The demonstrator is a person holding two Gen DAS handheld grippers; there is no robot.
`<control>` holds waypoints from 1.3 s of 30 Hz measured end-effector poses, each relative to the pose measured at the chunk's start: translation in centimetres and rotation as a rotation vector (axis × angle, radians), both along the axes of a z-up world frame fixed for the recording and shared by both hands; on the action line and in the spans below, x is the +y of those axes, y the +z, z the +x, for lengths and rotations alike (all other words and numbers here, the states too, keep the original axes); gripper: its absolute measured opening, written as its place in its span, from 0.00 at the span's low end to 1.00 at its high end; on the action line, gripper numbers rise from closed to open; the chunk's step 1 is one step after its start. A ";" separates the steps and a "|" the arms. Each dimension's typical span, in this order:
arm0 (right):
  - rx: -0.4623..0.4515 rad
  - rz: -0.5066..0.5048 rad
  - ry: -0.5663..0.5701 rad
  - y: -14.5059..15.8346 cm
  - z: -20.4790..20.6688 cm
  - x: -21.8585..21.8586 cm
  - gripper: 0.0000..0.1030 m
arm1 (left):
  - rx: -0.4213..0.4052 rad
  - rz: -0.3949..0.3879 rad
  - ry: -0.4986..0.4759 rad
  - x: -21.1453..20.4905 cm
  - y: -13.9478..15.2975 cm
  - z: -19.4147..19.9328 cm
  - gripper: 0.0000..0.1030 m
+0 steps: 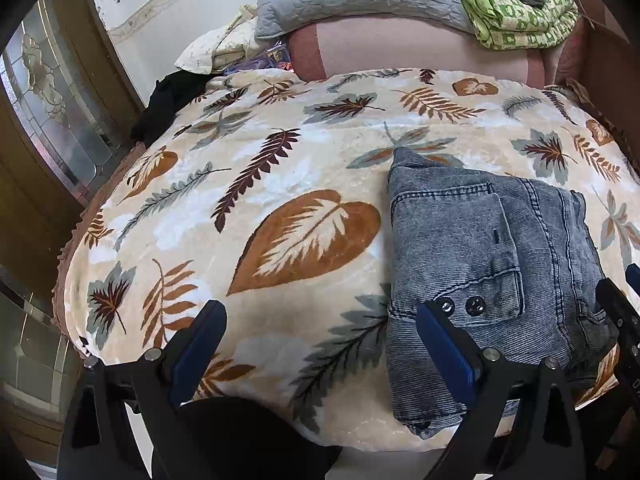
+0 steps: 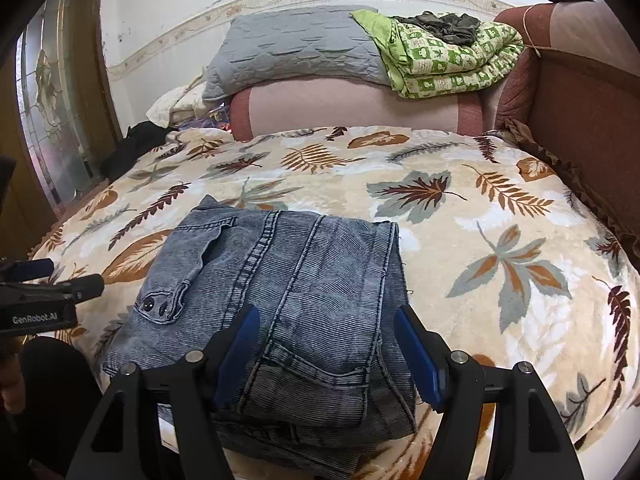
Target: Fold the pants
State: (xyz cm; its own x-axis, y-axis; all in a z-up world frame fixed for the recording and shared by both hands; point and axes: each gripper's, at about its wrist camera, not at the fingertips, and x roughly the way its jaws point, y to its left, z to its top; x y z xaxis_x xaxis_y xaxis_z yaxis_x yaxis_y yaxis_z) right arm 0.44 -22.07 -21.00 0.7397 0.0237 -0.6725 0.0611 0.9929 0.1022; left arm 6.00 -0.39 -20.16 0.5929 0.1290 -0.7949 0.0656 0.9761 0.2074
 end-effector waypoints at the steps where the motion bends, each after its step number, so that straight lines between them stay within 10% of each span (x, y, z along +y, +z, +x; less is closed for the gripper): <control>1: 0.002 0.004 0.001 0.0 0.0 0.0 0.71 | 0.002 0.002 -0.002 -0.1 -0.1 0.0 0.94; 39: 0.050 0.008 0.047 -0.8 0.5 1.4 0.71 | 0.041 0.023 -0.022 -0.9 -1.6 0.1 0.94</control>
State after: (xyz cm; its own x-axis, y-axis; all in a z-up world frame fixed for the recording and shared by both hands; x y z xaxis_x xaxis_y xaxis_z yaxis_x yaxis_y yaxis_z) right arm 0.97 -20.67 -21.77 0.7029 0.0629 -0.7085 0.0196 0.9940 0.1077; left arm 6.15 -1.33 -21.75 0.5626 0.1345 -0.8157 0.0960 0.9694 0.2261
